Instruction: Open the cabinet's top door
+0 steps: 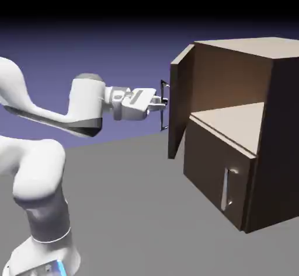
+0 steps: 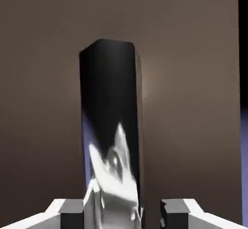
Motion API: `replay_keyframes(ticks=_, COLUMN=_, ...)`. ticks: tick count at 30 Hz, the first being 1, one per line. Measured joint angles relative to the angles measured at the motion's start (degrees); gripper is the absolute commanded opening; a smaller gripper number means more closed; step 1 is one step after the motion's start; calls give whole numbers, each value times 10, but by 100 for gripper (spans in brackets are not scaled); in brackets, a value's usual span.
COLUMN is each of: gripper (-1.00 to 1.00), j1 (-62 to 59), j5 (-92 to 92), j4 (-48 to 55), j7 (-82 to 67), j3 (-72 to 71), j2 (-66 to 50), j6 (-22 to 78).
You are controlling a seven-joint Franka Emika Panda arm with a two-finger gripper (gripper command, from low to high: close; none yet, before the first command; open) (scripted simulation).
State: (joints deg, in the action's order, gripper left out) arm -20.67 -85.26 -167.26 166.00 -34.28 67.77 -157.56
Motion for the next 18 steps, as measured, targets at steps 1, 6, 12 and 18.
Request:
replay_keyframes(ticks=1, gripper=-100, j1=-21, j5=5, j4=0, j7=0, j3=-15, j2=11, j6=-18)
replay_keyframes(ticks=6, gripper=-100, j1=-2, j5=20, j4=-4, j7=-8, j3=-27, j2=3, j6=18)
replay_keyframes(ticks=12, gripper=-100, j1=108, j5=74, j4=-7, j7=-52, j3=-17, j2=-31, j6=154)
replay_keyframes(ticks=18, gripper=-100, j1=165, j5=224, j4=12, j7=-113, j3=-92, j2=-34, j6=287)
